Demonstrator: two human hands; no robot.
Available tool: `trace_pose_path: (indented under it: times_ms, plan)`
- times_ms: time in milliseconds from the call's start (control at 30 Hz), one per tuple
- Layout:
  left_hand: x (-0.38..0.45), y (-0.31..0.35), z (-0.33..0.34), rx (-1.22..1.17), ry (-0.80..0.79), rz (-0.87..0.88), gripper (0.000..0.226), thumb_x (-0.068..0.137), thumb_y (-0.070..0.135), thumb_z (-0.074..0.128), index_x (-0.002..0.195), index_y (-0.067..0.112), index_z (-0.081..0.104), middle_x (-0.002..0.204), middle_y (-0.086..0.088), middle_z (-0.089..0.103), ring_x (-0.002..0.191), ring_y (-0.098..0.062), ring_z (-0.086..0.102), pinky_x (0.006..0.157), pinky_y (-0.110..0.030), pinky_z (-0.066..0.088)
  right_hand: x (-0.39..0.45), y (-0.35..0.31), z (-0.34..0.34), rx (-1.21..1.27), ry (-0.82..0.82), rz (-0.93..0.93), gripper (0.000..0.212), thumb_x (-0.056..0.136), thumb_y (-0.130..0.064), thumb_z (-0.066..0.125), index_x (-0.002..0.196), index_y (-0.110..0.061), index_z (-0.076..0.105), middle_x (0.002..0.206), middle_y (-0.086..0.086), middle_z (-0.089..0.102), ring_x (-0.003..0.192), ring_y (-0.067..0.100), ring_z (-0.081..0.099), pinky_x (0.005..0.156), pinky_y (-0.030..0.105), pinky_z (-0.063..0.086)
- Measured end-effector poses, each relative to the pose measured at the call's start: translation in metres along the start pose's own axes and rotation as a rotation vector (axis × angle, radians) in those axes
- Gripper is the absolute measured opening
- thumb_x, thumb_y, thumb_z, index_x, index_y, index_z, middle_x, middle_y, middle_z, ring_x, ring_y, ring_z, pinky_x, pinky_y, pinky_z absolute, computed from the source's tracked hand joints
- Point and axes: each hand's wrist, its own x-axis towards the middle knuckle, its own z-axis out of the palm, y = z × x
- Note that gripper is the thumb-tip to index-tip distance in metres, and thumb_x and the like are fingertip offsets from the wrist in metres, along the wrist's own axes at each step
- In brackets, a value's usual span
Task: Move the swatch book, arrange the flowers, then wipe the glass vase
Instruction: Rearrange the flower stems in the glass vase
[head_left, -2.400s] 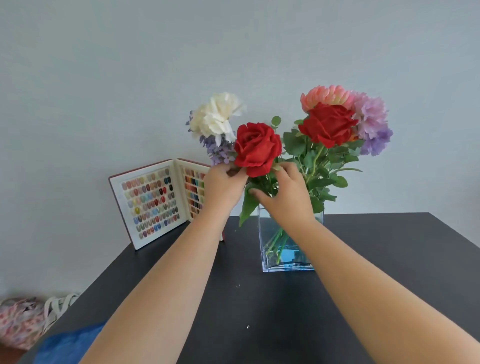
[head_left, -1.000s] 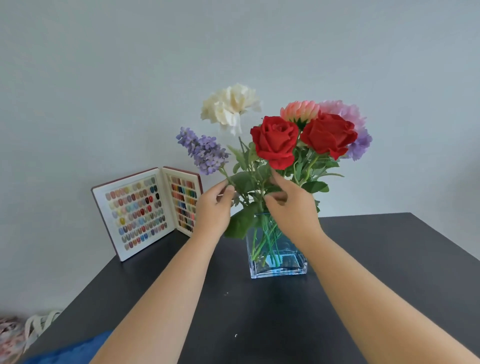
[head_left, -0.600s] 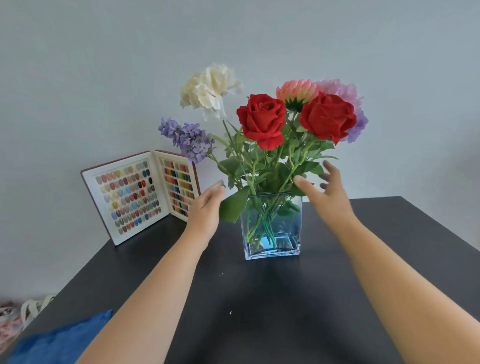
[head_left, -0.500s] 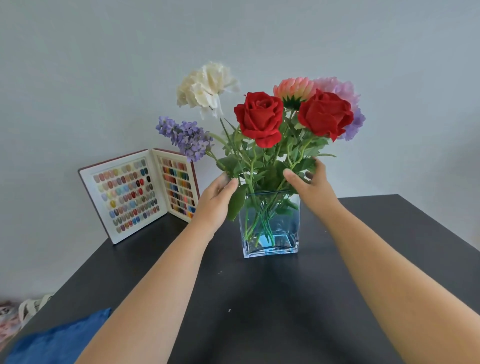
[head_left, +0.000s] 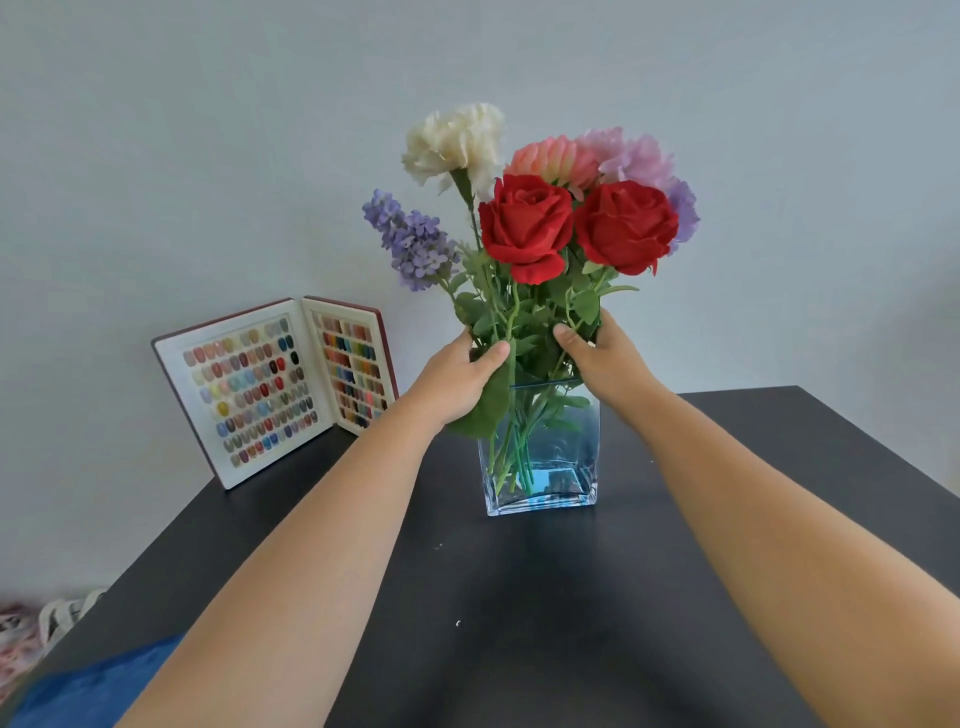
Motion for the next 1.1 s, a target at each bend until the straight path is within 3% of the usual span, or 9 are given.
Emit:
trace_pose_path:
  times_ms: [67,133,267,433,533,700,867,967,1100]
  plan:
    - [0.002,0.002,0.003,0.045,0.035,-0.01,0.04,0.098,0.051,0.045,0.125,0.024,0.056,0.113,-0.001,0.067,0.101,-0.021,0.064,0.088,-0.041,0.054,0.003,-0.002,-0.001,-0.05,-0.011,0.011,0.047,0.09,-0.05,0.053,0.129,-0.024,0.048,0.122,0.001,0.063,0.113,0.026,0.057,0.099,0.052,0.042]
    - [0.003,0.002,0.005,0.102,0.055,-0.026,0.035,0.101,0.046,0.041,0.112,0.017,0.058,0.099,-0.004,0.066,0.092,-0.024,0.063,0.078,-0.037,0.052,0.004,-0.001,-0.002,-0.098,-0.031,0.024,0.047,0.091,-0.052,0.05,0.128,-0.023,0.051,0.12,0.004,0.064,0.111,0.029,0.057,0.1,0.052,0.041]
    - [0.003,0.004,0.006,0.186,0.073,-0.021,0.041,0.103,0.04,0.038,0.093,0.005,0.057,0.086,-0.011,0.06,0.079,-0.027,0.057,0.067,-0.035,0.043,0.002,0.004,-0.004,-0.081,-0.039,0.053,0.045,0.094,-0.05,0.048,0.125,-0.017,0.055,0.119,0.005,0.065,0.112,0.028,0.057,0.102,0.051,0.039]
    - [0.002,0.013,0.011,0.223,0.103,0.0,0.044,0.103,0.035,0.041,0.065,0.014,0.039,0.064,-0.001,0.043,0.058,-0.018,0.041,0.052,-0.032,0.028,-0.002,-0.002,-0.007,0.133,-0.05,0.055,0.032,0.098,-0.034,0.051,0.121,-0.014,0.061,0.115,0.005,0.068,0.11,0.024,0.061,0.101,0.043,0.044]
    - [0.007,0.022,0.006,0.168,0.109,-0.015,0.044,0.103,0.034,0.043,0.064,0.013,0.04,0.062,-0.001,0.041,0.055,-0.018,0.041,0.051,-0.031,0.029,0.006,-0.009,-0.009,0.104,-0.042,0.03,0.034,0.096,-0.04,0.051,0.118,-0.017,0.062,0.112,0.006,0.069,0.106,0.026,0.062,0.1,0.049,0.044]
    - [0.007,0.018,0.006,0.105,0.074,-0.065,0.044,0.102,0.033,0.044,0.062,0.015,0.042,0.06,-0.001,0.041,0.055,-0.02,0.042,0.055,-0.03,0.032,0.013,-0.007,-0.009,-0.151,-0.049,0.048,0.045,0.093,-0.054,0.046,0.115,-0.018,0.061,0.11,0.008,0.067,0.106,0.032,0.058,0.101,0.052,0.037]
    - [0.001,0.008,0.009,-0.048,0.102,-0.089,0.042,0.1,0.035,0.05,0.064,0.013,0.045,0.056,0.001,0.041,0.052,-0.019,0.042,0.055,-0.027,0.033,0.002,0.0,-0.005,-0.104,-0.016,0.05,0.041,0.093,-0.052,0.048,0.114,-0.02,0.063,0.107,0.006,0.068,0.103,0.03,0.06,0.099,0.053,0.04]
    - [-0.002,0.003,0.008,-0.157,0.116,-0.076,0.038,0.098,0.039,0.054,0.081,0.006,0.064,0.064,-0.003,0.058,0.059,-0.021,0.057,0.06,-0.031,0.044,-0.006,0.002,-0.008,0.01,0.002,0.04,0.038,0.091,-0.051,0.054,0.116,-0.024,0.063,0.106,-0.002,0.069,0.1,0.02,0.063,0.093,0.042,0.049]
    - [-0.008,-0.011,0.006,-0.251,0.163,-0.079,0.024,0.096,0.042,0.056,0.081,0.03,0.072,0.06,0.014,0.068,0.052,-0.004,0.064,0.046,-0.016,0.046,-0.019,0.009,-0.01,0.107,0.036,-0.004,0.036,0.089,-0.044,0.062,0.12,-0.025,0.059,0.108,-0.011,0.067,0.098,0.008,0.063,0.079,0.021,0.047]
